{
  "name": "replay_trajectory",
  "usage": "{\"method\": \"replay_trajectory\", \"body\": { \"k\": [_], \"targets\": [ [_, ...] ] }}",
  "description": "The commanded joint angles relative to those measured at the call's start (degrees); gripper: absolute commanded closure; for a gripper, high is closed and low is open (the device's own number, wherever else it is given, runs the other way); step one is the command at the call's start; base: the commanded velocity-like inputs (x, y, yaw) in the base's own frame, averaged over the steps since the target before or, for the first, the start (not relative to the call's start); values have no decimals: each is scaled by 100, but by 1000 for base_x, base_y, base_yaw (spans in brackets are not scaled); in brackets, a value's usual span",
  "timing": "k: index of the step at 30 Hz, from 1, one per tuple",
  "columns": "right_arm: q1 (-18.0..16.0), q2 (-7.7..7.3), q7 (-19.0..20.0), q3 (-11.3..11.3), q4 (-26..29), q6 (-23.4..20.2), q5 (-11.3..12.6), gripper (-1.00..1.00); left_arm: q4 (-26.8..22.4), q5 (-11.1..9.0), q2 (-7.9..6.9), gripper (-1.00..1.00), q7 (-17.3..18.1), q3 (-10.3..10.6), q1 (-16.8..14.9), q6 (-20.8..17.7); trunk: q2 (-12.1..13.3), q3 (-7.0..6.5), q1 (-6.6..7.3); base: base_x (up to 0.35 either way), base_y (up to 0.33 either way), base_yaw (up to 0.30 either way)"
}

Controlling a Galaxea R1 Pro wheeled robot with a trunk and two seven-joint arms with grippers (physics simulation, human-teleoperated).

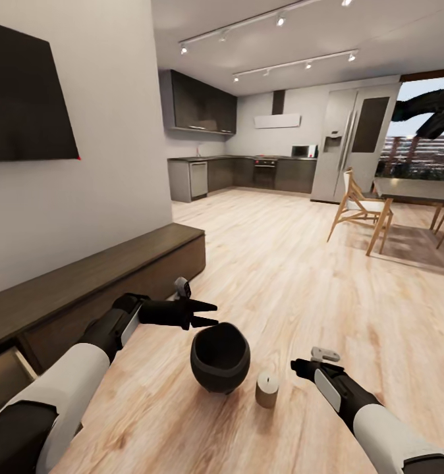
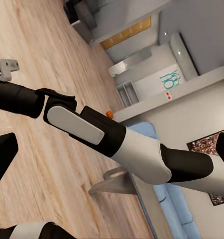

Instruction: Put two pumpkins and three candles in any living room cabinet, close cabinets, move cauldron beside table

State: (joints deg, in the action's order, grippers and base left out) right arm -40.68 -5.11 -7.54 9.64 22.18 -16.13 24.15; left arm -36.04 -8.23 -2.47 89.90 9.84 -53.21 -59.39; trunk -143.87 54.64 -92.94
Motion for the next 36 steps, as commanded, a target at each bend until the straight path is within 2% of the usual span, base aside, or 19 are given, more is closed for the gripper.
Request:
{"method": "replay_trajectory", "body": {
  "k": [1,14,19,26,30,36],
  "targets": [
    [-1,-3,-42,59,14,-27,54,-100,0,-38,-8,-100,10,35,-5,-61,-3,6,1,33,-138,0],
    [-1,46,-37,194,36,-28,40,-100,-54,-43,-16,-100,10,35,-5,-61,-3,6,1,6,-26,0],
    [-10,68,-130,182,88,-25,31,-100,-66,-50,-16,-100,10,35,-5,-61,-9,117,-12,0,-1,0],
    [-33,111,-638,176,108,-36,59,-100,-67,-55,-17,-100,10,35,-5,-61,-19,272,-30,0,0,0],
    [-35,274,-656,201,105,-30,39,-100,-69,-55,-17,-100,10,35,-5,-61,-24,361,-40,0,0,0],
    [-33,355,-653,424,111,29,29,-100,-70,-55,-17,-100,10,35,-5,-61,-32,493,-56,0,0,7]
  ]
}}
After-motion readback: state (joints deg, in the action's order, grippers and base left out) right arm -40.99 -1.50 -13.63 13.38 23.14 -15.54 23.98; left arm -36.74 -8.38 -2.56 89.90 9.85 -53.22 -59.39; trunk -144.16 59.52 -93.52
